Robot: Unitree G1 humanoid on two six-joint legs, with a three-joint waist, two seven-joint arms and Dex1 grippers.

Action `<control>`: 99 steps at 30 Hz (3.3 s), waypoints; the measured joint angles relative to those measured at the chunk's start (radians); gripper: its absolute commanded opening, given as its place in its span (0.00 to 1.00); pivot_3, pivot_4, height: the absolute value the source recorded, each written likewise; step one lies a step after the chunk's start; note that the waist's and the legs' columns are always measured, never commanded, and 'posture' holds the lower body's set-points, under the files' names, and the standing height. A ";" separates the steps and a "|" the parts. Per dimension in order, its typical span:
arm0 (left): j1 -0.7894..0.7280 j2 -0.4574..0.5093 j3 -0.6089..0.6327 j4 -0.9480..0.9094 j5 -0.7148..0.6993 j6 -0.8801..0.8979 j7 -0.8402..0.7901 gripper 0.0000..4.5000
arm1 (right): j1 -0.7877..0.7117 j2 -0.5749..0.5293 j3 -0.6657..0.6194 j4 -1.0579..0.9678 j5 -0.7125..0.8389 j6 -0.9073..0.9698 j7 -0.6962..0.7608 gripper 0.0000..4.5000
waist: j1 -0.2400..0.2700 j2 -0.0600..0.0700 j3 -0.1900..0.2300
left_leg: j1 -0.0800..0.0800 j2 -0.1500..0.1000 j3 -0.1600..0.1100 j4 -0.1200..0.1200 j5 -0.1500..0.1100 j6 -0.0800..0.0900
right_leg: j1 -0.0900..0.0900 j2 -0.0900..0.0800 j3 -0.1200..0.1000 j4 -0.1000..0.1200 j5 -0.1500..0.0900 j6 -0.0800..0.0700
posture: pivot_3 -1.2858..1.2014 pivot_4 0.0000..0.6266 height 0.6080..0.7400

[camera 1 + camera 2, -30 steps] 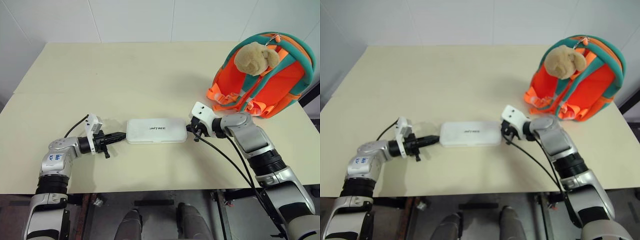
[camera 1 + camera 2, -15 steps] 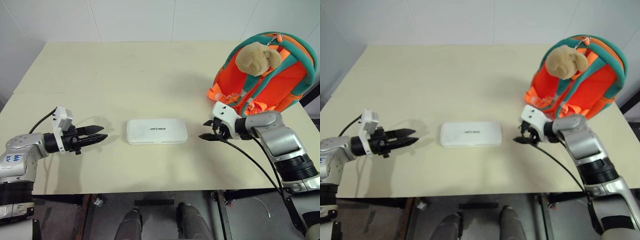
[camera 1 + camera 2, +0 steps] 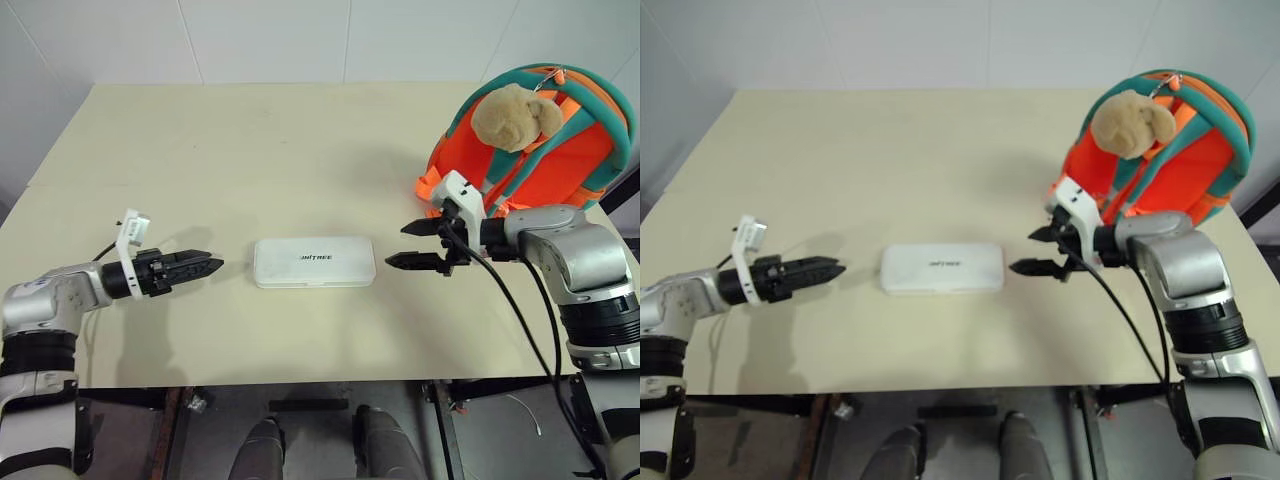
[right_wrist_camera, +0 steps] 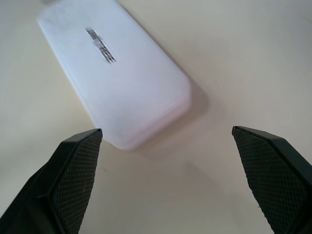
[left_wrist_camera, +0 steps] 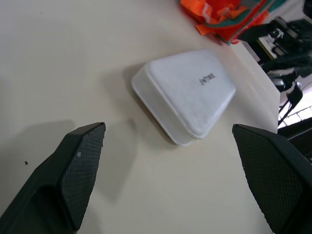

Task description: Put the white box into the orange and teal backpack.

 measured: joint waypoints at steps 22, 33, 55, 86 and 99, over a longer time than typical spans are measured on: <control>-0.171 -0.187 -0.106 0.171 0.085 -0.046 0.006 0.99 | -0.006 0.102 0.022 0.019 0.071 0.208 -0.160 1.00 | 0.023 0.000 0.000 | -0.001 0.000 0.000 0.002 0.000 0.000 | 0.000 0.000 0.000 0.001 0.000 0.000 | 0.52 0.24 1.00; -0.219 -0.253 -0.098 0.229 0.105 -0.077 0.032 0.99 | -0.028 0.131 0.038 0.079 0.070 0.206 -0.187 1.00 | 0.025 0.000 0.000 | -0.001 -0.001 0.000 0.002 0.000 0.000 | 0.000 0.000 0.000 0.001 0.000 0.001 | 0.52 0.24 1.00; -0.276 -0.310 -0.046 0.317 0.103 0.068 -0.006 0.99 | -0.029 0.124 0.032 0.082 0.067 0.208 -0.231 1.00 | 0.024 0.000 0.000 | 0.000 -0.001 0.000 0.002 0.000 0.000 | 0.001 0.000 0.000 -0.001 0.001 0.002 | 0.52 0.24 1.00; -0.318 -0.265 -0.178 0.265 0.236 0.056 -0.065 0.99 | -0.002 0.156 0.000 0.054 0.069 0.209 -0.260 1.00 | -0.002 0.002 -0.002 | 0.003 0.000 0.000 0.002 0.000 0.000 | 0.003 0.000 0.000 0.001 0.001 0.002 | 0.52 0.24 1.00; -0.313 -0.414 -0.066 0.235 0.112 0.360 0.005 0.99 | 0.010 0.181 -0.036 0.027 0.069 0.232 -0.296 1.00 | 0.014 0.002 -0.002 | -0.001 -0.001 0.000 0.002 0.000 0.000 | 0.000 0.000 0.000 -0.001 0.000 0.003 | 0.52 0.24 1.00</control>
